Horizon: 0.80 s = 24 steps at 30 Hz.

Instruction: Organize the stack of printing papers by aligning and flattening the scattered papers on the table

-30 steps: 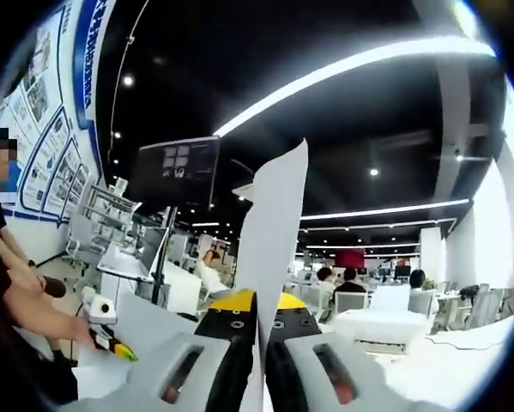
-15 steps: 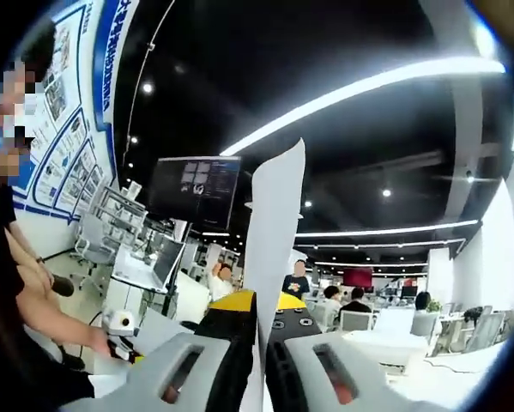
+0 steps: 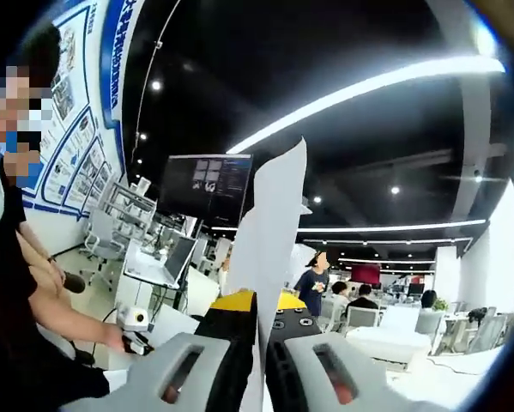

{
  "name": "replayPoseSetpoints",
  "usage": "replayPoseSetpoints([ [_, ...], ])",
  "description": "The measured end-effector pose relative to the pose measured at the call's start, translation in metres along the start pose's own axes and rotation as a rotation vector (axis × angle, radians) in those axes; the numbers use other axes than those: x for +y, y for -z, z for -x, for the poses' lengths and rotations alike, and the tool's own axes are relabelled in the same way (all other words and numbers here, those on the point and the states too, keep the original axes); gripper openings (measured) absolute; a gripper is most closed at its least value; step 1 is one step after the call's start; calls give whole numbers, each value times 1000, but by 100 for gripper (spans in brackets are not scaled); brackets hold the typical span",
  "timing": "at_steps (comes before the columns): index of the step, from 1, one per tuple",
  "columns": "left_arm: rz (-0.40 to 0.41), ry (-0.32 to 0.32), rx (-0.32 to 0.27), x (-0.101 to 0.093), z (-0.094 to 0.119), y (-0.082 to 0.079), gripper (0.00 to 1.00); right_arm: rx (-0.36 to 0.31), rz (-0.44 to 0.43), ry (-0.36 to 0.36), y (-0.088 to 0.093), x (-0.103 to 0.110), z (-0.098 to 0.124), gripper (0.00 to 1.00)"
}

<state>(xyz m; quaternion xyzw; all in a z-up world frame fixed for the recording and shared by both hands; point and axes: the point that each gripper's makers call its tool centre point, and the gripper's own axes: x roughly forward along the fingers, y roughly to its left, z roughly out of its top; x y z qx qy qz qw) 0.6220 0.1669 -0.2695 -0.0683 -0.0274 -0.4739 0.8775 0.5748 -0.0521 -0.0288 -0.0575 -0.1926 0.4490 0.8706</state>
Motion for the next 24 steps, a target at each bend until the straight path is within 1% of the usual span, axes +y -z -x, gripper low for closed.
replayPoseSetpoints([
  [2,2,3,-2,-1,0,-1,6,16,-3,-9,6,2,0,0],
  [6,6,10,-13,-2,1,-2,6,52,-51,-64,20,14,-1,0],
  [9,12,14,-24,-2,2,-4,6,71,-65,-96,29,22,-2,0],
  [11,13,15,-27,-1,2,-5,6,77,-97,-122,31,27,-1,0],
  [15,11,16,-29,0,2,-5,6,92,-109,-146,34,33,-1,0],
  [18,8,18,-31,-3,2,-5,6,102,-144,-176,38,40,-1,0],
  [20,8,23,-31,-4,1,-5,6,122,-163,-181,44,40,0,0],
  [22,6,25,-32,-5,1,-6,6,153,-211,-204,51,43,0,0],
  [24,6,27,-34,-6,1,-6,6,175,-232,-223,58,45,-1,0],
])
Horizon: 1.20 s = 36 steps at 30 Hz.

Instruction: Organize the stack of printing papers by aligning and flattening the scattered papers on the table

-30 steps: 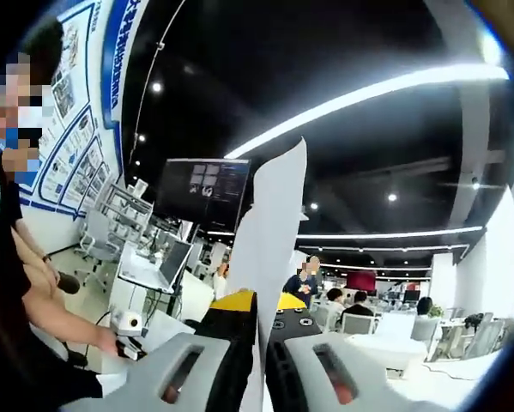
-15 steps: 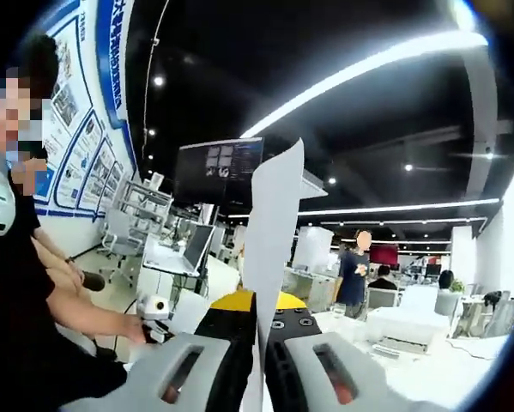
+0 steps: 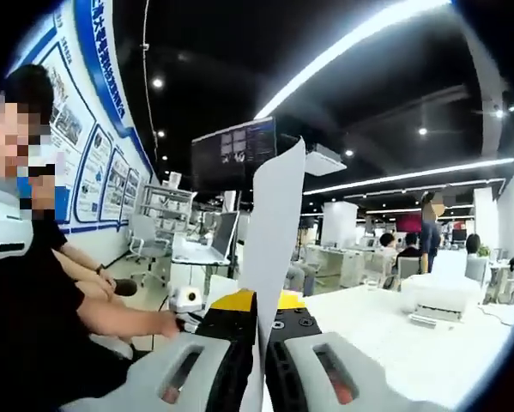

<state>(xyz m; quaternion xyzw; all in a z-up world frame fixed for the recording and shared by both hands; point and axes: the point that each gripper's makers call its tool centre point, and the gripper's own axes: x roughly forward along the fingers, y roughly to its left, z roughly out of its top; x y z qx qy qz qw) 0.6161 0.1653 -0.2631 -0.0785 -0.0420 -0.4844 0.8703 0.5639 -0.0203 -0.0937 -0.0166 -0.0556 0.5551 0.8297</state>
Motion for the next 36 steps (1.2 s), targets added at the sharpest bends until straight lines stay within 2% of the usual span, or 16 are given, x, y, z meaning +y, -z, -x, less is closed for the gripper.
replayPoseSetpoints([
  [9,9,27,-12,-6,0,-2,6,93,-42,-38,27,-12,-24,0],
  [16,20,37,-23,-5,1,-4,6,127,-55,-29,46,-28,-39,0],
  [22,48,49,-57,-4,3,-10,6,128,-60,-51,46,-26,-45,0],
  [25,59,48,-68,-3,3,-12,6,103,-117,-118,38,-16,-45,0],
  [28,67,54,-74,-2,3,-13,6,119,-113,-115,39,-16,-45,0],
  [32,68,52,-74,-2,3,-13,6,65,-200,-188,27,-6,-40,0],
  [36,67,46,-74,0,4,-12,6,34,-212,-271,20,16,-34,0],
])
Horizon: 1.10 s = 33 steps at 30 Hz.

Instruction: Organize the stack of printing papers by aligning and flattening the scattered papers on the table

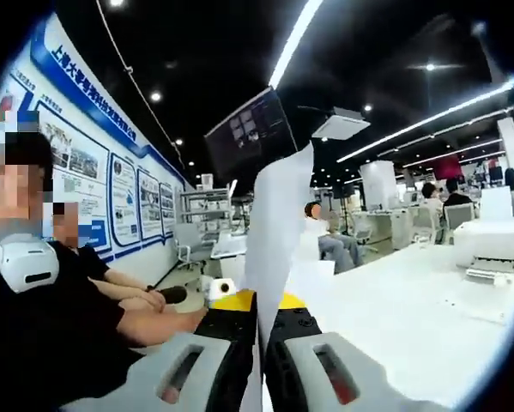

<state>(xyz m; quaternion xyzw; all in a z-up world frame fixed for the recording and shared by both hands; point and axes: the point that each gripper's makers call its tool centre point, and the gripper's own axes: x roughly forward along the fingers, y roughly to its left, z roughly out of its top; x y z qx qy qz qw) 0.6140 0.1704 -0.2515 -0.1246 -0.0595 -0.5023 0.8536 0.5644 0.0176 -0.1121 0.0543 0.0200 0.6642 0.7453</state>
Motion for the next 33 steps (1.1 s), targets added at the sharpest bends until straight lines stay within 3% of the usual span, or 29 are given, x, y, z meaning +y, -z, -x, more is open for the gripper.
replayPoseSetpoints([
  [5,-1,-4,2,1,0,0,6,-23,-3,-81,-5,31,1,0],
  [10,-2,-5,5,1,0,1,6,-18,-9,-86,-6,38,0,0],
  [17,0,-7,7,1,0,1,6,33,-144,-74,15,19,-1,0],
  [19,0,-7,7,1,0,1,6,40,-173,-40,25,1,-5,0],
  [25,9,0,1,0,0,0,6,110,-128,51,55,-34,-17,0],
  [28,17,3,-2,-1,0,0,6,109,-51,119,57,-51,-22,0],
  [33,23,13,-3,-2,0,0,6,99,-36,162,55,-63,-26,0],
])
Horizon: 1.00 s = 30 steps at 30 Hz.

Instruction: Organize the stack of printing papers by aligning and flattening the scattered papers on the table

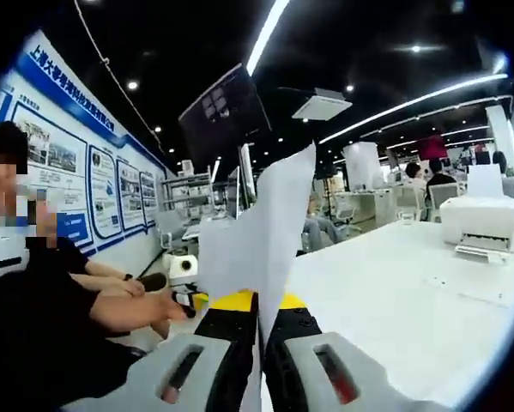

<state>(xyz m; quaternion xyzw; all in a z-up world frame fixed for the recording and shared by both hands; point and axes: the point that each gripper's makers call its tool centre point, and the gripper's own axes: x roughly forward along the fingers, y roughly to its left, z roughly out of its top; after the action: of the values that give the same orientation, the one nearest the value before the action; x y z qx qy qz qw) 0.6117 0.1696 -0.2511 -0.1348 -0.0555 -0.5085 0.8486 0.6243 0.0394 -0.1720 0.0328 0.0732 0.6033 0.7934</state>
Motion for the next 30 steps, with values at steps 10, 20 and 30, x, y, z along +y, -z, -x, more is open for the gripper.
replayPoseSetpoints([
  [10,32,5,-26,2,2,-4,6,25,22,37,13,-4,-12,0],
  [20,148,79,-95,-4,4,-15,7,18,31,48,13,-5,-19,0],
  [30,219,96,-106,-3,3,-16,12,26,5,48,16,-14,-27,0],
])
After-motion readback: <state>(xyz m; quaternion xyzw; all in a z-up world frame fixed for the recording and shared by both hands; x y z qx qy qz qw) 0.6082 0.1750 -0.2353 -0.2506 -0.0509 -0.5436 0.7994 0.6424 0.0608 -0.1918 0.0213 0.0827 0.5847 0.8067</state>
